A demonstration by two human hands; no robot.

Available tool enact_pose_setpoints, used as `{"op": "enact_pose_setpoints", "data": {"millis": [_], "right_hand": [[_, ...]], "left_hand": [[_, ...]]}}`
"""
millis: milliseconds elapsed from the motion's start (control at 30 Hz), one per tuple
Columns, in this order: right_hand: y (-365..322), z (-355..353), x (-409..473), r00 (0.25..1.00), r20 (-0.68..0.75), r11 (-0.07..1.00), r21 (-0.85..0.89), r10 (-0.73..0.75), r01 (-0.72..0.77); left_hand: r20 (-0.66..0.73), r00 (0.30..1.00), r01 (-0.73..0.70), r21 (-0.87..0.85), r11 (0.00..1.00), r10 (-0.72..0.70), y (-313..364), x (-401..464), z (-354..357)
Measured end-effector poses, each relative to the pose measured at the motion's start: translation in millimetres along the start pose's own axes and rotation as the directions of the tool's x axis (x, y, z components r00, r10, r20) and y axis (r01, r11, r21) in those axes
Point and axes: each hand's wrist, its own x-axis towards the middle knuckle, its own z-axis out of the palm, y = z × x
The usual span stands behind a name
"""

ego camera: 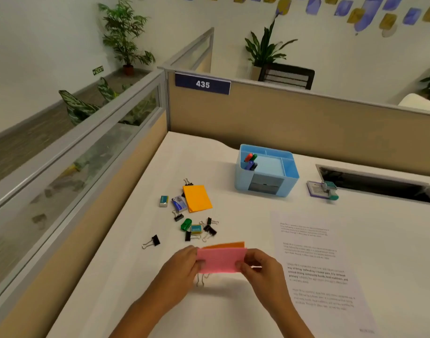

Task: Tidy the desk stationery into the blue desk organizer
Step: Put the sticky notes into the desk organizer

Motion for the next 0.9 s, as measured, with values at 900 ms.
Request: {"op": "enact_pose_setpoints", "data": {"millis": [900], "right_hand": [[22.1,10.8,-14.2,0.942,-0.062,0.837,0.48,0.33,-0.262]], "left_hand": [[0.098,0.945,0.273,-0.765,0.584,-0.312,3.3,-4.0,30.0]]}}
